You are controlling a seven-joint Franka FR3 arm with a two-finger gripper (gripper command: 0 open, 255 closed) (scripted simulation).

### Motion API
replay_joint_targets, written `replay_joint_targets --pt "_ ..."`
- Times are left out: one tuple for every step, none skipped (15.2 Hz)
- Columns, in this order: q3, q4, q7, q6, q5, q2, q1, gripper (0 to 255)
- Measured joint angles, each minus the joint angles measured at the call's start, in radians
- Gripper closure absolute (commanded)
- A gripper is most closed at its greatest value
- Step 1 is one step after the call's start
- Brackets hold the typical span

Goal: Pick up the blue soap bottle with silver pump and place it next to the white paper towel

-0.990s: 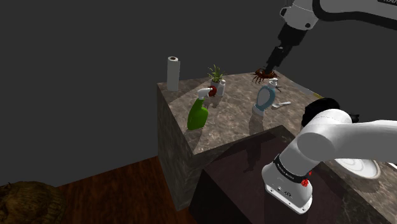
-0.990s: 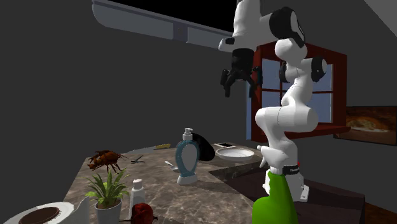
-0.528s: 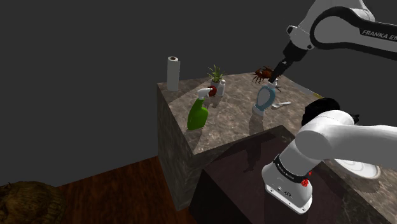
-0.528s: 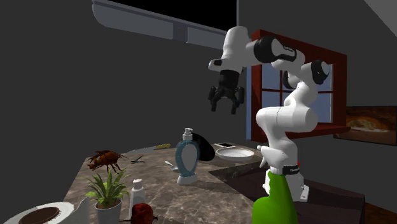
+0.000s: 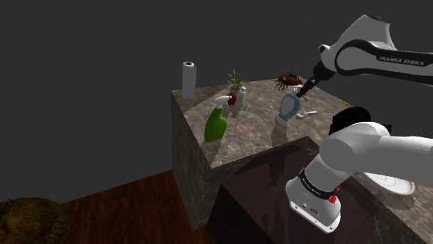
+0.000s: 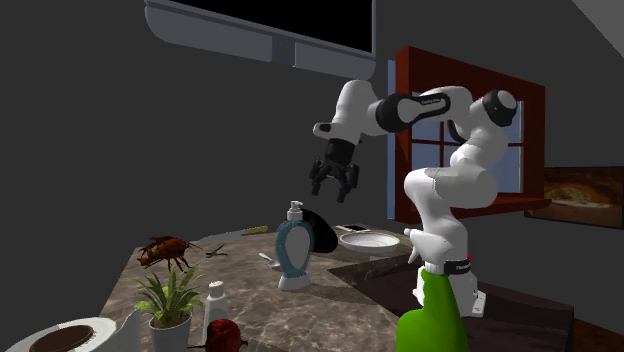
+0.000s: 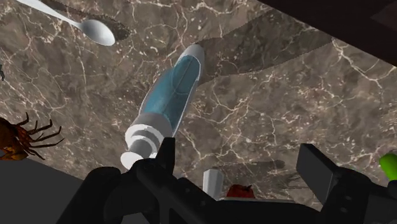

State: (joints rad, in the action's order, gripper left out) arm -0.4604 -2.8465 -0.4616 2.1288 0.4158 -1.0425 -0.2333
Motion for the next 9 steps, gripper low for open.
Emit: replay_joint_targets --pt "-0.036 -0.009 -0.019 0.045 0.022 0.020 -0.010 0" --pt "-0.078 -0.021 -0.044 0.092 0.047 0.038 -0.025 0" --pt "-0.108 -0.021 -0.060 0.132 0.061 0.060 -0.028 0" --pt "-0.147 -0.023 -0.082 0.174 0.080 0.083 -0.035 0" --pt "-0.181 -0.030 -0.101 0.214 0.096 0.100 -0.041 0" --pt "-0.215 -0.025 -0.120 0.251 0.108 0.126 -0.040 0" --pt "-0.242 -0.022 -0.130 0.290 0.118 0.159 -0.034 0" --pt "-0.260 -0.022 -0.136 0.317 0.125 0.181 -0.030 0" --pt "-0.271 -0.026 -0.134 0.344 0.131 0.202 -0.024 0"
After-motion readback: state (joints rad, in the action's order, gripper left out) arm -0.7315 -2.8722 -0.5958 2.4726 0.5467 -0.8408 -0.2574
